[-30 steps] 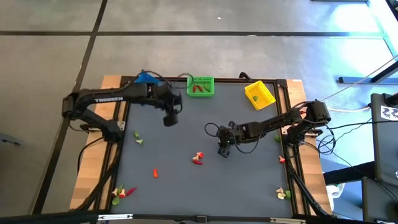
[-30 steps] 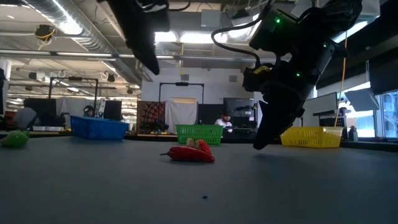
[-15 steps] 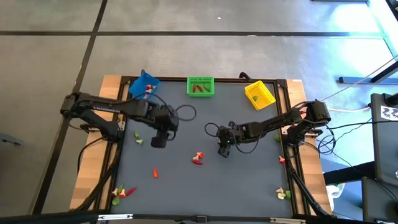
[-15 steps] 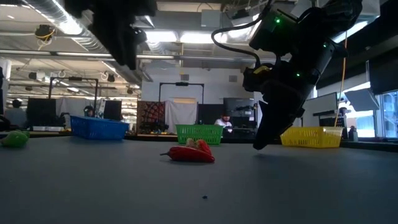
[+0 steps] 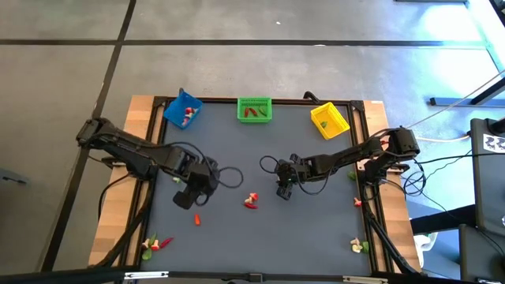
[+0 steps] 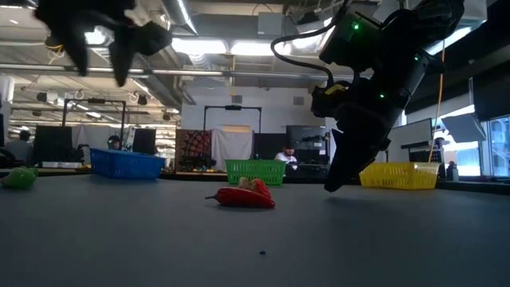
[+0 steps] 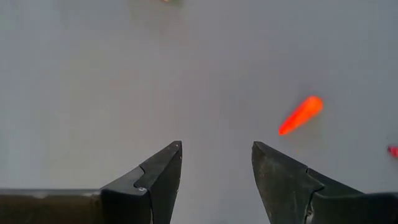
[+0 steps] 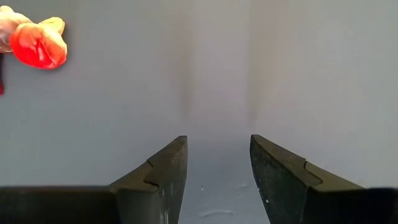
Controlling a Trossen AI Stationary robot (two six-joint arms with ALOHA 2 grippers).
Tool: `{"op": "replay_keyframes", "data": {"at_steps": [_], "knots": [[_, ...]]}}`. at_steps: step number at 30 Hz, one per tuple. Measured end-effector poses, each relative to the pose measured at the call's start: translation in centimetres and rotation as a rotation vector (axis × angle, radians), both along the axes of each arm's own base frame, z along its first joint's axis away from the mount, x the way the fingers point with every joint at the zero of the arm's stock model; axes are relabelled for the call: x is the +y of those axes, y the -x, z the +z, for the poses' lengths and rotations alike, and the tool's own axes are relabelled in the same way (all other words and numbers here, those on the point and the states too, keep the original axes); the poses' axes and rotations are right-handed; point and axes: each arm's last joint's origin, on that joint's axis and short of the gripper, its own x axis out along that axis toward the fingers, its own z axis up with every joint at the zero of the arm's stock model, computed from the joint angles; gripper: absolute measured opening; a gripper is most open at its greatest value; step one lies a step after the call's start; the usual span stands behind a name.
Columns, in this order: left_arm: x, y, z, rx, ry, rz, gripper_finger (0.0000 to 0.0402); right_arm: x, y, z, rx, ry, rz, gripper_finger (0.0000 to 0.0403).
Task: Sort produce into baskets
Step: Put the orange chili pepper into the green bin
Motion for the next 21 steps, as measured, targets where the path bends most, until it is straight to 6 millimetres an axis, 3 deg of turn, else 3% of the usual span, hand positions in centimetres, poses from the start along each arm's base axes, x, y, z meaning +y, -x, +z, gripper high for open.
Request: {"op": "replay_keyframes", "data": {"at_steps": [21], "knots": [[-6.5, 3.1, -6.7, -0.048, 0.063, -0.277, 0.0191, 0.0, -0.4, 0.3, -0.054, 0.006, -0.008, 0.0175]]}}
